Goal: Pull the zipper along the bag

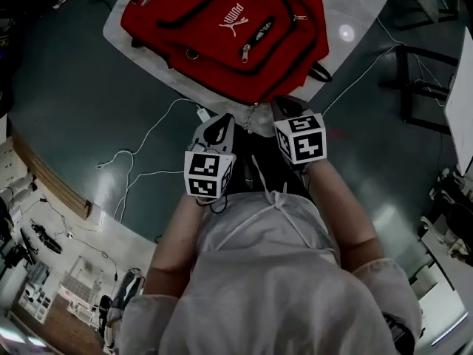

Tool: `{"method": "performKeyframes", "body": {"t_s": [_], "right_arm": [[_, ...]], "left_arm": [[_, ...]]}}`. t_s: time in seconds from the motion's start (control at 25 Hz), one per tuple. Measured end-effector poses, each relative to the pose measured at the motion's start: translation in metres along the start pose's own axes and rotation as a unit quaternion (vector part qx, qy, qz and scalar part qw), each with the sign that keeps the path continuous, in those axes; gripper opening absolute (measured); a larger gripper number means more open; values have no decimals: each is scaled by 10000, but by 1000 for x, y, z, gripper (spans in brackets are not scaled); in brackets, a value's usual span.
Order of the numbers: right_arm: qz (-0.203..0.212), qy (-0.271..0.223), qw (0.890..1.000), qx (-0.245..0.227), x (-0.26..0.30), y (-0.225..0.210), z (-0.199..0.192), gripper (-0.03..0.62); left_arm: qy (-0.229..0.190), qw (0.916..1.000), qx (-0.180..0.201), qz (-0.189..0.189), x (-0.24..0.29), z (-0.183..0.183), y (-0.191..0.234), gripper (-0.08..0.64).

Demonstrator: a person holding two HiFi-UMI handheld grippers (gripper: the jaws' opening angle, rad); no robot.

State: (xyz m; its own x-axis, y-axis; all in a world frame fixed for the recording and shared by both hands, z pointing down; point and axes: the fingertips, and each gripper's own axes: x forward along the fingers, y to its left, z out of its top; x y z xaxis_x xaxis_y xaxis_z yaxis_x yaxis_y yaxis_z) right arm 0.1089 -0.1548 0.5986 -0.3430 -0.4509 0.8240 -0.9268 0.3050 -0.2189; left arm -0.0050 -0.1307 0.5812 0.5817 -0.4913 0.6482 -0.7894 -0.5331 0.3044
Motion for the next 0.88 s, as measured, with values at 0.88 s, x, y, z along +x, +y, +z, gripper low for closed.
{"method": "performKeyframes", "body": {"t_s": [0.88], "right_arm": [[930, 1031, 9860, -918, 32, -1, -5, 27]], "left_arm": [[940, 9933, 182, 647, 67, -29, -32, 70]]}}
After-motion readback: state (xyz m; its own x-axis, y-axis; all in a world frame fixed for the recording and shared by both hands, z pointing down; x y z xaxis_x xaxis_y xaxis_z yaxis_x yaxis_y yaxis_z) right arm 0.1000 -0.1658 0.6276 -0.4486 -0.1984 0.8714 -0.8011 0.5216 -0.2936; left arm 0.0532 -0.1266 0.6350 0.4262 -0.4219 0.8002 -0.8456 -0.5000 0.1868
